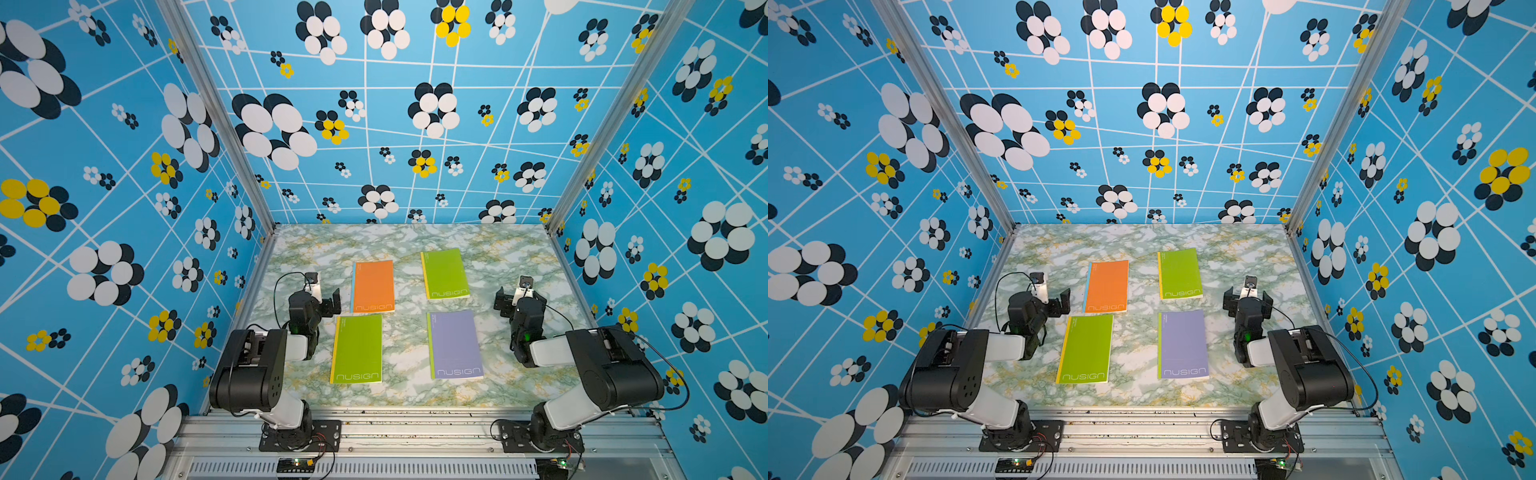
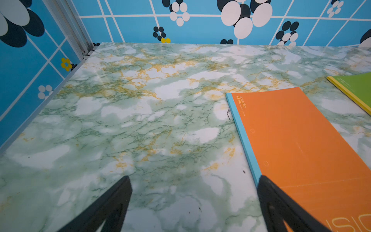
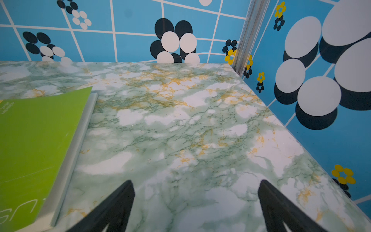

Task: Close the notebook
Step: Reset both arms

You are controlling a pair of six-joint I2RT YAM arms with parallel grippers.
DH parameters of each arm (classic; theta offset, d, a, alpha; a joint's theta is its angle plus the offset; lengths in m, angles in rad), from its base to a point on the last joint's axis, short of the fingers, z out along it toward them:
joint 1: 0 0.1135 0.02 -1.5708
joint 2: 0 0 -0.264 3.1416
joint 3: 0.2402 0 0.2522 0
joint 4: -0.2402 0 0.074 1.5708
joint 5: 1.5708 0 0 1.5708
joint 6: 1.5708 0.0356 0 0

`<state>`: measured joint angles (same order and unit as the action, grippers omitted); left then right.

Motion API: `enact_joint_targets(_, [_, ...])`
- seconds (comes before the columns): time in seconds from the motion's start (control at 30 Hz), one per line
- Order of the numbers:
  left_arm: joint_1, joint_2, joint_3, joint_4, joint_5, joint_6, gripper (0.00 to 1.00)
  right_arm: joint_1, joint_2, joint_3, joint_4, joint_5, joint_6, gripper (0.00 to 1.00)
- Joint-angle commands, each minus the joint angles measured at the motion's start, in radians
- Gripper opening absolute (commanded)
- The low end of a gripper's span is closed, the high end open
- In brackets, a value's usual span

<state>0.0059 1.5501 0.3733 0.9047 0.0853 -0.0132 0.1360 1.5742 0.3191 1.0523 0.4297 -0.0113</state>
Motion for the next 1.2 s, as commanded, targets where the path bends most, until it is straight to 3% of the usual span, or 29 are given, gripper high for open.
enact_joint_targets(0.0, [-0.003,0.005,0.008,0.03,-0.016,0.012,1.0,-0.005,0.003,0.011,0.015,0.02,0.012,0.99])
enact_joint_targets(1.17, [-0.015,0.004,0.003,0.037,-0.044,0.018,0.99,-0.006,0.003,0.011,0.015,0.009,0.01,0.99])
